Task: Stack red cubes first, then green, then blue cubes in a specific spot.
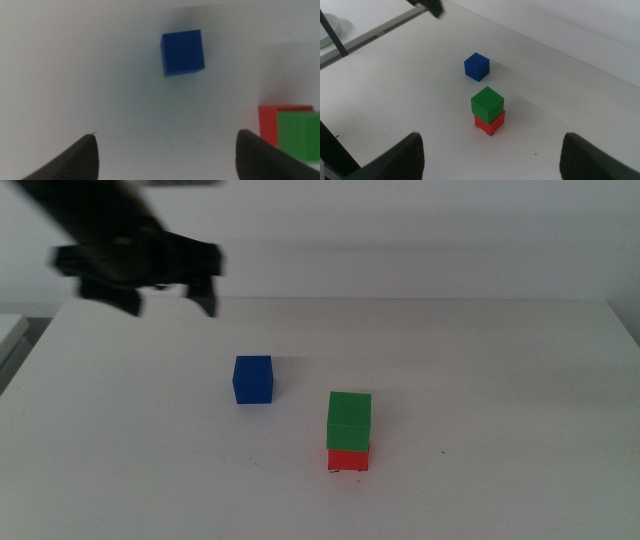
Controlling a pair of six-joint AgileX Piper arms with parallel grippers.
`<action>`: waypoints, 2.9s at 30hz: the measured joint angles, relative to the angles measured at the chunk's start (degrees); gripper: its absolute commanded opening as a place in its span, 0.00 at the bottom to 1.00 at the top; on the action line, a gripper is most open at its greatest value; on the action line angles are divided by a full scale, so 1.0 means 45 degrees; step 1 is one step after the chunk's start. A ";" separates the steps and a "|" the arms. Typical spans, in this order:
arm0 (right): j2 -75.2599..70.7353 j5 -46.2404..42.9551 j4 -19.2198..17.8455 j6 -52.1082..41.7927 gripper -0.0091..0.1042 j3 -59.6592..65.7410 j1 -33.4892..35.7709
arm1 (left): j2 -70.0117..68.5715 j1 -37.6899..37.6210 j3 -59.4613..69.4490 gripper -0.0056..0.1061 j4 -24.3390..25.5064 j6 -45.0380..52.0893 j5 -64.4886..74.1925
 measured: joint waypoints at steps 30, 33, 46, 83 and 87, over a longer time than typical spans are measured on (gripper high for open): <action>0.0000 0.0000 0.0000 0.0000 0.89 0.0000 0.0000 | 0.6410 -0.0603 -0.1503 0.89 -0.0148 -0.1847 -0.3795; 0.0000 0.0000 0.0000 0.0000 0.89 0.0000 0.0000 | 0.6578 -0.0603 -0.1513 0.89 -0.0148 -0.2024 -0.3795; 0.0000 0.0000 0.0000 0.0000 0.89 0.0000 0.0000 | 0.7116 -0.0603 -0.1563 0.48 -0.0199 -0.2131 -0.3709; 0.0000 0.0000 0.0000 0.0000 0.89 0.0000 0.0000 | 0.3409 -0.5767 -0.1861 0.08 0.1515 -0.6668 -0.0066; 0.0000 0.0000 0.0000 0.0000 0.89 0.0000 0.0000 | 0.3509 -0.5790 -0.1861 0.08 0.1515 -0.6644 -0.0503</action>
